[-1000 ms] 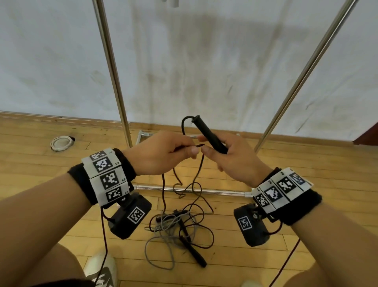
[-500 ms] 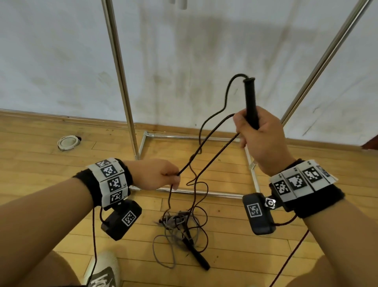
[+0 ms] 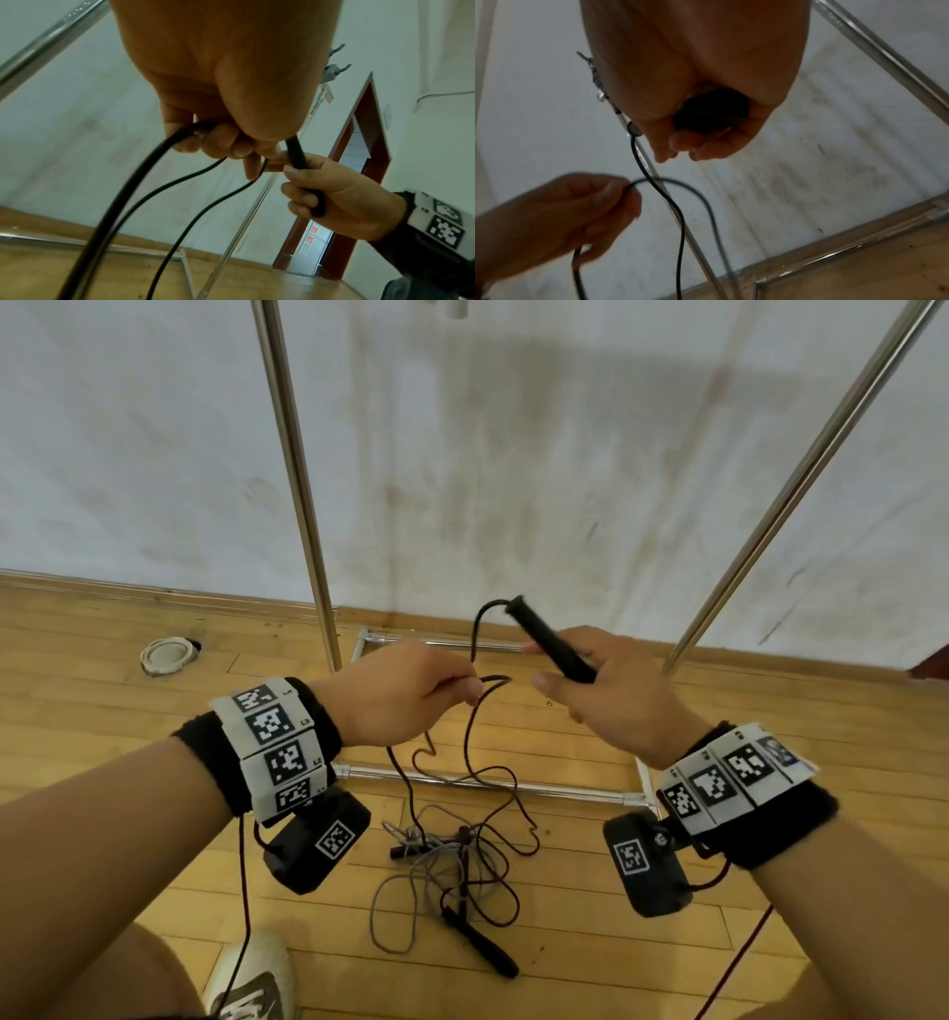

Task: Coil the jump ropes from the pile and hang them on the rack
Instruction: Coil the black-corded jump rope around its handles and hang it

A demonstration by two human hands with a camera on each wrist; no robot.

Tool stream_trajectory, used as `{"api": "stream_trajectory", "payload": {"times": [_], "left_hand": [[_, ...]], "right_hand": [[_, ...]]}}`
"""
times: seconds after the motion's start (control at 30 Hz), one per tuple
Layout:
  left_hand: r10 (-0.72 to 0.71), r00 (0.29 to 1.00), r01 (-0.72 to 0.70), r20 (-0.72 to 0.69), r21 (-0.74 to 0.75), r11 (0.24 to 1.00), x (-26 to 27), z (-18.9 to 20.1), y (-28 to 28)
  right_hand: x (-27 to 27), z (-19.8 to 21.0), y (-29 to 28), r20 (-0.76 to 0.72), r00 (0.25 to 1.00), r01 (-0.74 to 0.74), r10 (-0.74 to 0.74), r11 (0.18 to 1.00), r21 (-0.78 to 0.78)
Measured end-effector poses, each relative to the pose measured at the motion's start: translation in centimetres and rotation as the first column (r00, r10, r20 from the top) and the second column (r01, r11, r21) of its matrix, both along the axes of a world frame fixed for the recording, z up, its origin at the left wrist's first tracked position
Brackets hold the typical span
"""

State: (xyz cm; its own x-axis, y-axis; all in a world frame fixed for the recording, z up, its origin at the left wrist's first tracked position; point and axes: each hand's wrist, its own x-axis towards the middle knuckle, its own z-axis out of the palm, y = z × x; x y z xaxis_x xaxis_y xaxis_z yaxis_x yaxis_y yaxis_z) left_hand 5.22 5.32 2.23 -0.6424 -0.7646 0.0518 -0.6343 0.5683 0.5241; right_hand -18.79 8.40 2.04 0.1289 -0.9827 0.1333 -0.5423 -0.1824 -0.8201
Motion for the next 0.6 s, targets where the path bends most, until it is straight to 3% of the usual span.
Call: {"api": "stream_trajectory", "payload": {"times": [0.2,0.3,0.47,0.6], "left_hand": [[-0.013,0.990,-0.004,-0.140,-0.118,0.993,-0.3,1.3,0.3],[0.038,0.983,-0.042,-0.178,-0.018,0.999,0.2,0.9,0.1],[-0.033,0.999,0.028,0.015,0.250,0.968,0.7,-1.9,0.0],[-0.084,0.987,0.027,0.139,0.367,0.930,0.7,-4.0,-0.2]], "right_hand": [[2.5,0.0,0.6,-0.018,0.991,-0.130,0.131,0.991,0.022],[2.5,0.4,0.3,0.049,0.993,-0.107,0.106,0.994,0.003],[2.1,1.3,-0.4,0.160,0.987,0.028,-0.010,0.993,-0.113],[1.3,2.0,-0.8,0.217,0.974,0.105,-0.061,0.975,-0.197]]}}
